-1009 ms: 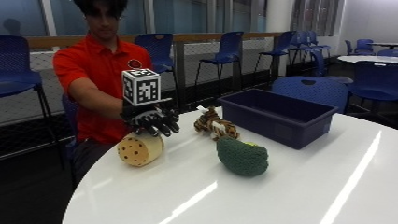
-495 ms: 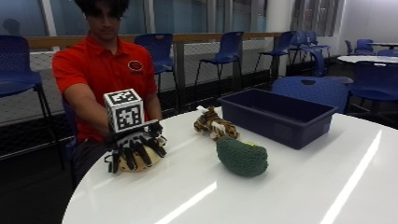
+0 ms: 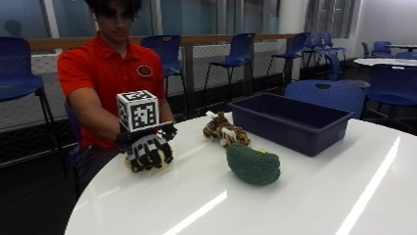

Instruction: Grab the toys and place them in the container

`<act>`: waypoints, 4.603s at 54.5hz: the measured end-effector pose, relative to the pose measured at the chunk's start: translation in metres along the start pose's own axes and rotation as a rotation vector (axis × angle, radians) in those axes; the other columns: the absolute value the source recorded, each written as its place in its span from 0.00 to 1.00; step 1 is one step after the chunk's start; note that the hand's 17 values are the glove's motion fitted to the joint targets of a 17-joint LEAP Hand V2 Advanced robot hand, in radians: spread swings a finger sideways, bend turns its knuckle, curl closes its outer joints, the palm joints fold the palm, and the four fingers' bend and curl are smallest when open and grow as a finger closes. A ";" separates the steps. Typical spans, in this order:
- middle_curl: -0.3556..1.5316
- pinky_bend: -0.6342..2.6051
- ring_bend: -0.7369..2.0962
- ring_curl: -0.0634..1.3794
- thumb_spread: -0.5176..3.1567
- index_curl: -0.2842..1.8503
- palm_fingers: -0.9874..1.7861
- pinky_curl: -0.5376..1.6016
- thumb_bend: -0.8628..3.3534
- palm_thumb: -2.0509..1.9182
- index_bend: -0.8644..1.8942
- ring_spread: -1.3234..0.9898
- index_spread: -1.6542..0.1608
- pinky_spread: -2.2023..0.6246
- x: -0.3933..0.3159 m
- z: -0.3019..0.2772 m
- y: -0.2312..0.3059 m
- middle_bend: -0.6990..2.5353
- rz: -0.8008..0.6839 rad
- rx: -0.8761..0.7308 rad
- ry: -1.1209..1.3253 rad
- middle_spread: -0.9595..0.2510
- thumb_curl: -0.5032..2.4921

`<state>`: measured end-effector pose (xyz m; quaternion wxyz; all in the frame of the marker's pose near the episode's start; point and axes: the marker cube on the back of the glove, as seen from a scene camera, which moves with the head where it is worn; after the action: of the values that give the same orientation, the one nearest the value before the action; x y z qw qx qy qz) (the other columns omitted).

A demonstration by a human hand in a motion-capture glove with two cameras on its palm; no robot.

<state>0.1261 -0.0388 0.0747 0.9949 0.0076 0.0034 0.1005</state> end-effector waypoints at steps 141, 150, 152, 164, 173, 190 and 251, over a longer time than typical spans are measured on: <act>0.32 0.52 0.31 0.21 0.43 0.24 0.26 0.44 0.19 0.50 0.35 0.57 0.73 0.81 -0.257 -0.019 -0.018 0.25 -0.361 -0.209 0.004 0.76 0.24; 0.30 0.55 0.31 0.20 0.44 0.23 0.26 0.45 0.20 0.51 0.35 0.58 0.73 0.80 -0.262 -0.006 -0.016 0.24 -0.356 -0.230 0.046 0.77 0.25; 0.30 0.56 0.32 0.20 0.44 0.23 0.26 0.45 0.20 0.51 0.35 0.58 0.73 0.80 -0.262 -0.005 -0.016 0.24 -0.357 -0.234 0.057 0.77 0.25; 0.28 0.55 0.38 0.24 0.46 0.24 0.35 0.44 0.21 0.53 0.38 0.58 0.71 0.75 -0.258 0.000 -0.015 0.25 -0.324 -0.232 0.096 0.77 0.26; 0.28 0.57 0.47 0.28 0.49 0.25 0.47 0.43 0.22 0.56 0.37 0.54 0.70 0.68 -0.258 -0.002 -0.015 0.26 -0.291 -0.210 0.099 0.74 0.28; 0.32 0.56 0.54 0.34 0.50 0.26 0.62 0.43 0.25 0.64 0.38 0.41 0.69 0.62 -0.263 -0.004 -0.010 0.31 -0.307 -0.042 0.151 0.61 0.33; 0.45 0.48 0.51 0.40 0.34 0.39 0.71 0.43 0.22 0.68 0.37 0.33 0.65 0.61 -0.459 -0.206 -0.052 0.31 -0.514 0.122 -0.134 0.39 0.48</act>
<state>-0.3153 -0.1790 -0.1297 0.9835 0.0728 -0.0546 -0.1563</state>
